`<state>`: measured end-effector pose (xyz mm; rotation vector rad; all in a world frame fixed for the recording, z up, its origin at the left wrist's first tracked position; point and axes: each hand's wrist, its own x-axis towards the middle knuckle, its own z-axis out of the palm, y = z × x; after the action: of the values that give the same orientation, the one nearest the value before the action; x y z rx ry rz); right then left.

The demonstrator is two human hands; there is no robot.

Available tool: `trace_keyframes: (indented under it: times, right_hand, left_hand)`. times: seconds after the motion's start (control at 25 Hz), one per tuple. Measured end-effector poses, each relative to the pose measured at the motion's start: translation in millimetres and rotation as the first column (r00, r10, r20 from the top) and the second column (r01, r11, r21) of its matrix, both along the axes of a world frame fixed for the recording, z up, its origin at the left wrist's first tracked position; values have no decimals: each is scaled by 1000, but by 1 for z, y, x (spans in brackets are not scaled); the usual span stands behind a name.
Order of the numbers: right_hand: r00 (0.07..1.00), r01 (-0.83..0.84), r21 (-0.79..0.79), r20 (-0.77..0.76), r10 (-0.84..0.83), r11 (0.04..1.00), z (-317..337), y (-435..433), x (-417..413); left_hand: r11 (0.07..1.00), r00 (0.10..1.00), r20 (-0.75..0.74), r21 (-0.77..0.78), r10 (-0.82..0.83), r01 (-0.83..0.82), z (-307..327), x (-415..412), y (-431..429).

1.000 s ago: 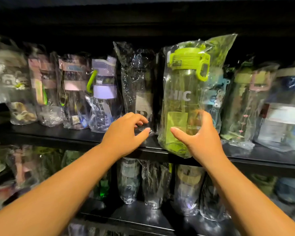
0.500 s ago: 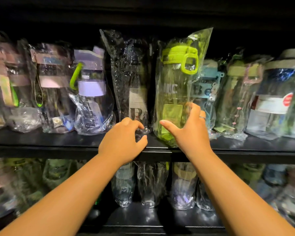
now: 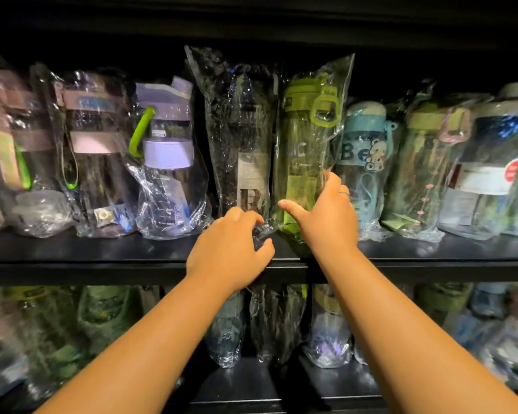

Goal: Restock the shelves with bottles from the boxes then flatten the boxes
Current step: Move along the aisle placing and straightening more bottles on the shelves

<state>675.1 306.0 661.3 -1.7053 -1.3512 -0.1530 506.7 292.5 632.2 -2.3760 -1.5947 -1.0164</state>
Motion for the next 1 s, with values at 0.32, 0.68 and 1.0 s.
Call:
trace_keyframes:
  times: [0.32, 0.68, 1.0]
  right_hand:
    - [999, 5, -16, -41, -6, 1000, -2, 7, -1]
    - [967, 121, 8, 225, -120, 993, -51, -72, 0]
    - [827, 430, -270, 501, -256, 862, -235, -218, 54]
  left_hand:
    - [1000, 999, -24, -17, -23, 23, 1, 1, 3]
    - [948, 986, -31, 272, -162, 164, -20, -4, -24]
    - [825, 842, -43, 176, -538, 537, -162, 61, -101]
